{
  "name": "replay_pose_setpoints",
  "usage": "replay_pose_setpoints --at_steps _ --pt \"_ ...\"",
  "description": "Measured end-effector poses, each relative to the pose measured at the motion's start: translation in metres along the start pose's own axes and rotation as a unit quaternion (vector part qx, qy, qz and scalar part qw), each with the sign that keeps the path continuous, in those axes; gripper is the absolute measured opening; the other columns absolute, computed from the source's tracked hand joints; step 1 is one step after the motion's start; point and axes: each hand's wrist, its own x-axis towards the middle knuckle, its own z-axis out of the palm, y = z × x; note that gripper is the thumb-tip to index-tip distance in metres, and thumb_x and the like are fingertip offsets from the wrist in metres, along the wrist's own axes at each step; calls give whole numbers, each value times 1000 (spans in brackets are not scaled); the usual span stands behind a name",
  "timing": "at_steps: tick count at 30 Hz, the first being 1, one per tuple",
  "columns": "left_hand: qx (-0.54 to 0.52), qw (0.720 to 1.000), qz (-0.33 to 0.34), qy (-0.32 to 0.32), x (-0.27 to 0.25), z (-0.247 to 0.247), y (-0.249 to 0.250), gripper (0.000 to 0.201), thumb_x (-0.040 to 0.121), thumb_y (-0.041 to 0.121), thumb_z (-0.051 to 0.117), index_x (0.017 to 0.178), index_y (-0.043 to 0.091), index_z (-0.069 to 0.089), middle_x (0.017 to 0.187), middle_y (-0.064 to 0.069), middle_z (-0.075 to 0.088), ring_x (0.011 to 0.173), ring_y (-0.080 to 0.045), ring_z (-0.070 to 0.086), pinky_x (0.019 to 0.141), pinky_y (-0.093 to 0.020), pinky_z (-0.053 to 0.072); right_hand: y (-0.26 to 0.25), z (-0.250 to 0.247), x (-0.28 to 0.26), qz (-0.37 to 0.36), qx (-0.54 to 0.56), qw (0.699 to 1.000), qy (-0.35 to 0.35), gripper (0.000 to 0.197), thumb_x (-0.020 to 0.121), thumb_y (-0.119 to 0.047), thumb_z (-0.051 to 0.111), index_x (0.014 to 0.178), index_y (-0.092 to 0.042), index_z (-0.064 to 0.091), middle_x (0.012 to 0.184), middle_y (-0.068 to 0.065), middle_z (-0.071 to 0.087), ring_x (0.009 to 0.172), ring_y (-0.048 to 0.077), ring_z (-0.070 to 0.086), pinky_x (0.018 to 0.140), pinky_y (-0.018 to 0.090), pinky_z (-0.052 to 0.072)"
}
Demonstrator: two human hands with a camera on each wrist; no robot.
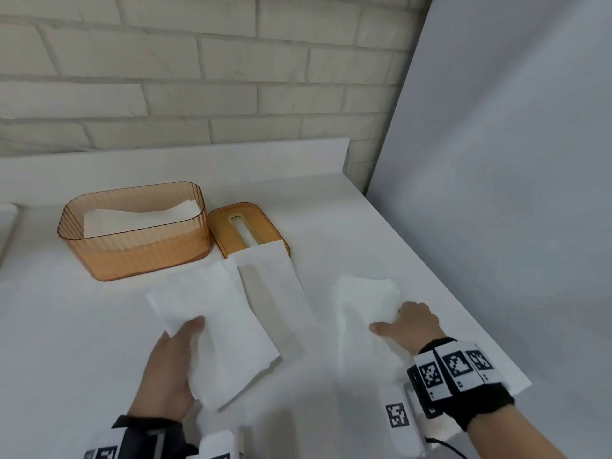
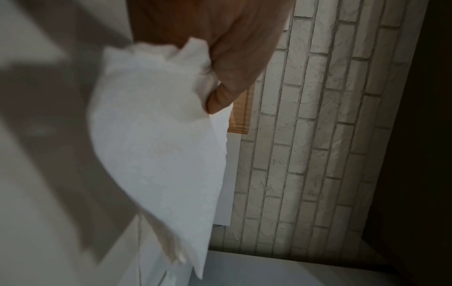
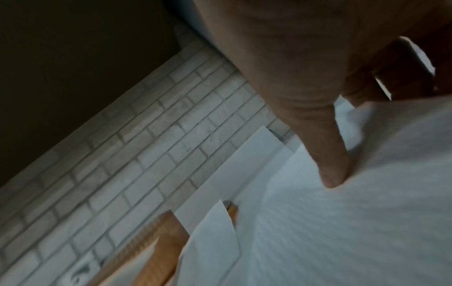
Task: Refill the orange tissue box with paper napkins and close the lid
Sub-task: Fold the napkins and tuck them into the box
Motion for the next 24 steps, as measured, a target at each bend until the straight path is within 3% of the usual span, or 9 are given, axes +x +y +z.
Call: replay_pose_setpoints --at_steps 6,8,10,12,14,16,19,22,24 --pt "-7 1000 -4 -6 7 -13 11 18 94 20 53 106 12 64 97 -11 69 91 -30 64 76 -40 49 -11 -20 -7 -101 127 986 -23 26 85 -24 66 103 -7 61 101 4 64 92 22 58 74 25 40" --pt "-8 1000 -1 -3 9 -19 16 18 95 20 53 108 12 63 99 -12 69 93 -31 64 76 -41 50 -29 -35 -21 -182 236 954 -26 20 85 -19 66 104 -14 63 102 -3 66 92 16 62 72 21 43" --pt "-6 1000 2 2 11 -25 19 16 95 20 53 107 13 62 97 -10 69 91 -31 64 74 -40 49 -53 -45 -32 -249 342 904 -66 25 84 -18 68 108 -14 65 106 -3 70 98 16 66 83 25 49" --pt "-7 1000 1 5 11 -27 22 14 95 20 54 104 15 63 98 -11 69 94 -32 64 78 -42 50 -78 -45 -33 -273 431 850 -133 27 83 -15 67 110 -12 65 107 2 72 99 20 68 87 33 53" --pt "-6 1000 2 8 10 -30 25 12 95 19 53 102 16 63 99 -11 69 95 -33 63 78 -40 50 -102 -35 -29 -260 468 828 -168 24 84 -12 65 108 -10 65 106 5 72 94 20 69 79 30 56" --pt "0 1000 1 9 9 -33 27 15 95 18 52 105 14 62 100 -11 70 95 -32 64 77 -39 50 -122 -18 -18 -233 448 846 -173 23 87 -14 63 109 -8 65 108 9 70 93 21 69 79 31 56" --pt "-2 1000 -6 5 7 -36 30 15 95 17 52 105 12 62 99 -11 71 93 -32 65 77 -40 51 -142 6 4 -214 299 916 -164 32 90 -24 61 115 -4 61 113 9 67 101 25 63 94 36 49" --pt "0 1000 -14 1 10 -37 31 14 96 17 51 103 12 63 97 -10 72 91 -31 66 72 -38 51 -156 22 16 -191 45 978 -70 44 89 -38 56 120 -7 53 123 10 50 111 28 50 93 31 44" --pt "4 1000 -16 0 14 -37 31 14 96 16 51 104 12 63 98 -9 72 91 -30 66 71 -37 51 -161 28 13 -167 -40 985 -9 53 87 -43 57 125 -10 43 129 11 36 121 29 36 98 35 38"
